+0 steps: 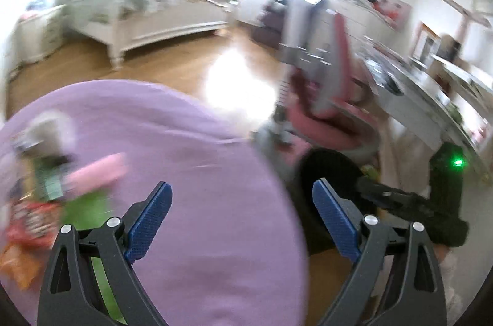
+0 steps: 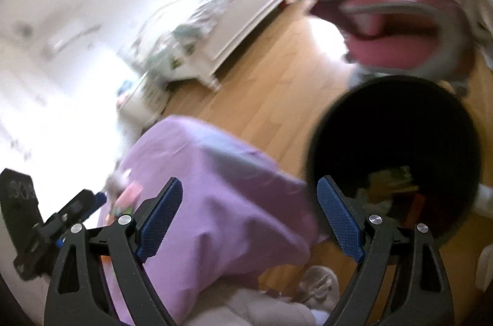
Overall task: Collect trash
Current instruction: 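Grasp the orange snack bag with the left tool while the right tool grasps the red cartoon milk box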
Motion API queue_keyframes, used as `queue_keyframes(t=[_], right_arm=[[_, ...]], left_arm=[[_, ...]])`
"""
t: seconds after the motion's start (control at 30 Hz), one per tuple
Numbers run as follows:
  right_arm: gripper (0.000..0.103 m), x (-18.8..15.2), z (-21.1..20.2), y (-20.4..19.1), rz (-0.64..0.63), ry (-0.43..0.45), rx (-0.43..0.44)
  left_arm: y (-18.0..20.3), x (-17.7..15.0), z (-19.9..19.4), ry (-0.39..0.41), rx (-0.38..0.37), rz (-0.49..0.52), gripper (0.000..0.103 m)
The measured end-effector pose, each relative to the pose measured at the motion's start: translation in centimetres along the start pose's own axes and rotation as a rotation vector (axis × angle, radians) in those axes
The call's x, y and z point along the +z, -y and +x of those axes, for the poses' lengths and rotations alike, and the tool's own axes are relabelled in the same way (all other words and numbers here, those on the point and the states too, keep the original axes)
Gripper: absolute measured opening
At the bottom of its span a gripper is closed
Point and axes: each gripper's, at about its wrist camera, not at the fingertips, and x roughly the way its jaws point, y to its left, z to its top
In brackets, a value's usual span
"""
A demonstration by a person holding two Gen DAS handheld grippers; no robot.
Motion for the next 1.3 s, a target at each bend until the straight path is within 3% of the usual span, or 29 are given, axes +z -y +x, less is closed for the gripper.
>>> queue_keyframes(t=[0.17,0.27,0.37,0.47,0.7,0.8,0.97,1.0,1.07,1.1,1.13,1.2,1.27,1.3], right_arm=[[0.088,-1.8,3.0,-8.4,-0.188,-0.123,0.095],[0.088,-3.4,4.9,-13.2,-0.298,-0.201,0.143],[0.088,-5.4,7.1,-18.1,-0.406,-0.292,0.192],[0.088,-6.9,9.0,-23.1,-0.553,-0.329,0.232],[0.088,-9.8,15.0,-32.2,-0.854,-0.394,0.272],[0.088,-10.9,17.7,-34.1,-0.956,-0.444,0.259],[0.088,-12.9,20.6,-36.0,-1.164,-0.472,0.202],[0.084,-13.2,21.1,-36.1,-1.193,-0.478,0.195],[0.077,-13.5,21.4,-36.4,-1.213,-0.481,0.198],[0.063,-13.4,21.3,-36.1,-1.206,-0.485,0.217],[0.056,-13.4,21.1,-36.2,-1.19,-0.5,0.23],[0.055,-13.0,20.5,-35.9,-1.137,-0.502,0.239],[0.054,-12.4,19.6,-35.3,-1.061,-0.489,0.253],[0.054,-11.9,19.0,-34.9,-1.005,-0.486,0.27]], left_arm=[[-8.5,-2.3,-3.5,-0.004,0.225,-0.088,0.092],[-12.6,-4.1,-5.8,0.004,0.311,-0.132,0.092],[-15.7,-5.6,-6.6,-0.043,0.36,-0.135,0.092],[-18.1,-6.7,-6.4,-0.102,0.37,-0.108,0.092],[-19.5,-7.8,-5.4,-0.16,0.358,-0.03,0.092],[-20.1,-8.1,-4.9,-0.192,0.321,-0.062,0.092],[-20.5,-8.1,-5.1,-0.182,0.272,-0.082,0.093],[-20.4,-8.2,-5.1,-0.183,0.271,-0.078,0.093],[-20.1,-8.2,-4.9,-0.185,0.278,-0.067,0.093],[-20.1,-8.3,-5.0,-0.185,0.279,-0.064,0.093],[-19.9,-8.3,-4.9,-0.184,0.277,-0.064,0.093],[-20.1,-8.3,-5.1,-0.174,0.258,-0.078,0.091],[-20.4,-8.3,-5.6,-0.155,0.258,-0.093,0.077],[-20.5,-8.3,-5.8,-0.15,0.271,-0.093,0.065]])
